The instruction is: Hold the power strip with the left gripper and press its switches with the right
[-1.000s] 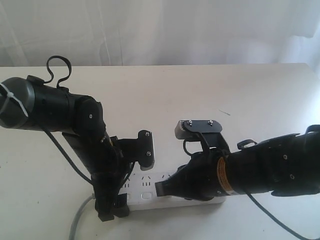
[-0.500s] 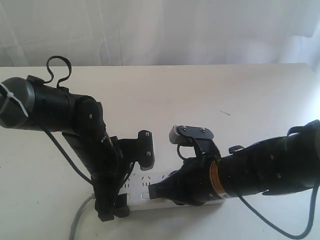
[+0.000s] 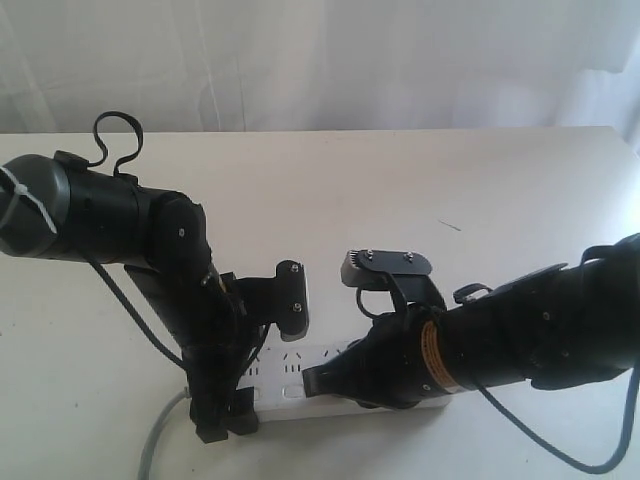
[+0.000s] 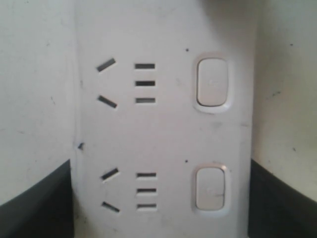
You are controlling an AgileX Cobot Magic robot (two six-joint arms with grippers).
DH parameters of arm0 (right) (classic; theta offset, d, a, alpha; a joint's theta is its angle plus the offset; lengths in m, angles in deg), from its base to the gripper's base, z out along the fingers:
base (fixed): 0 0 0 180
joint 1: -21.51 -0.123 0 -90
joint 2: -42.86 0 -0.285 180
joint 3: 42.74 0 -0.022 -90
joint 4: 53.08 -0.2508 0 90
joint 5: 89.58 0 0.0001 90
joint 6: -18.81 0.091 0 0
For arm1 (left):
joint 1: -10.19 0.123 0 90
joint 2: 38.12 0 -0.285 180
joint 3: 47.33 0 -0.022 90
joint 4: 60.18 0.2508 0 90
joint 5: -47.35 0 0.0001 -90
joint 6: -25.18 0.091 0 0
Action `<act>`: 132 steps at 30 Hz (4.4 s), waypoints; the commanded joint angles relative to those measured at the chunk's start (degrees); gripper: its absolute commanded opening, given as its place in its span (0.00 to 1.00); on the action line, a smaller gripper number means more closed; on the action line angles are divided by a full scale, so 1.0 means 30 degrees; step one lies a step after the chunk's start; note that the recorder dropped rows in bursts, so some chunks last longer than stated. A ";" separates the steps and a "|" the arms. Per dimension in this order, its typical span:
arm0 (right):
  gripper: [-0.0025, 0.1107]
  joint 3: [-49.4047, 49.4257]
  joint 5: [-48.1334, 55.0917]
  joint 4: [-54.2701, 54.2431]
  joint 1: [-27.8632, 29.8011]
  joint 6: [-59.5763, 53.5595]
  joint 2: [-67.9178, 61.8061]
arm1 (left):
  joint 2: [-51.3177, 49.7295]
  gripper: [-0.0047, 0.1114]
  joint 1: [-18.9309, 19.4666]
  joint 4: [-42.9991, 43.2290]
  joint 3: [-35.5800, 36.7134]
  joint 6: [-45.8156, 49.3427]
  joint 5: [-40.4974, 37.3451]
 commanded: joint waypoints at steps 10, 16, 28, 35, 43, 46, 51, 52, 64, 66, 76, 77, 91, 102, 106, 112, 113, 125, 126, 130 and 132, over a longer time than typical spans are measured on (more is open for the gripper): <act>0.02 0.0468 0.2908 0.1205 0.0013 -0.1176 0.1569 | -0.1044 0.04 -0.0104 0.0635 0.0590 0.0300 -0.1967; 0.02 0.0504 0.4326 0.1115 0.0013 -0.0960 0.3205 | -0.1044 0.04 -0.0104 0.0775 0.0590 0.0348 -0.2017; 0.02 0.1607 0.3516 0.1149 0.0013 -0.0887 0.2184 | -0.1044 0.04 -0.0104 0.0770 0.0590 0.0348 -0.2390; 0.02 0.1808 0.3516 0.1149 0.0013 -0.0887 0.2184 | -0.1044 0.04 -0.0104 0.0770 0.0590 0.0348 -0.2313; 0.02 0.1804 0.2687 0.0549 0.0013 -0.0887 0.2184 | -0.1044 0.04 -0.0104 0.0770 0.0590 0.0348 -0.2313; 0.02 0.1804 0.2850 0.0509 0.0013 -0.0887 0.2184 | -0.1044 0.04 -0.0104 0.0770 0.0590 0.0348 -0.2313; 0.02 0.1804 0.2742 0.0392 0.0013 -0.0887 0.2184 | -0.1044 0.04 -0.0104 0.0770 0.0590 0.0348 -0.2313; 0.02 0.1804 0.2653 0.0334 0.0013 -0.0887 0.2184 | -0.1044 0.04 -0.0104 0.0770 0.0590 0.0348 -0.2313; 0.02 0.1804 0.1378 0.0334 0.0013 -0.1000 0.2184 | -0.1044 0.04 -0.0104 0.0770 0.0590 0.0348 -0.2313; 0.02 0.1804 0.1378 0.0334 0.0013 -0.1000 0.2184 | -0.1044 0.04 -0.0104 0.0614 0.0590 0.0348 -0.2312; 0.02 0.1804 0.3696 0.0334 0.0013 -0.1000 0.2184 | -0.1044 0.04 -0.0104 0.0568 0.0590 0.0348 -0.2382; 0.02 0.1804 0.3716 0.0334 0.0013 -0.1000 0.2184 | -0.1044 0.04 -0.0104 0.0568 0.0590 0.0348 -0.2382; 0.02 0.1804 0.4360 0.0301 0.0013 -0.1000 0.2184 | -0.1044 0.04 -0.0104 0.0468 0.0590 0.0348 -0.2382; 0.02 0.1854 0.3567 0.0283 0.0013 -0.1000 0.1871 | -0.1044 0.04 -0.0104 0.0468 0.0590 0.0348 -0.2382; 0.02 0.1887 0.3482 0.0283 0.0013 -0.0871 0.0406 | -0.1044 0.04 -0.0104 0.0475 0.0590 0.0348 -0.2461; 0.02 0.1887 0.2026 0.0399 0.0013 -0.0871 -0.1075 | -0.1044 0.04 -0.0104 0.0475 0.0590 0.0348 -0.2461; 0.02 0.1887 0.1770 0.0321 0.0013 -0.0871 -0.0889 | -0.1044 0.04 -0.0104 0.0475 0.0590 0.0348 -0.2461; 0.02 0.1887 0.3608 0.0321 0.0013 -0.2085 0.6000 | -0.1044 0.04 -0.0104 0.0475 0.0590 0.0612 -0.2937; 0.02 0.1887 0.4202 0.0321 0.0013 -0.2085 0.6652 | -0.1044 0.04 -0.0104 0.0444 0.0590 0.0832 -0.3209; 0.02 0.2117 0.5692 0.0321 0.0013 -0.2042 0.8124 | -0.1044 0.04 -0.0104 0.0077 0.0590 0.0914 -0.3651; 0.02 0.2769 0.5852 0.0321 0.0013 -0.2040 0.8208 | -0.1044 0.04 -0.0104 -0.0105 0.0590 0.0914 -0.3731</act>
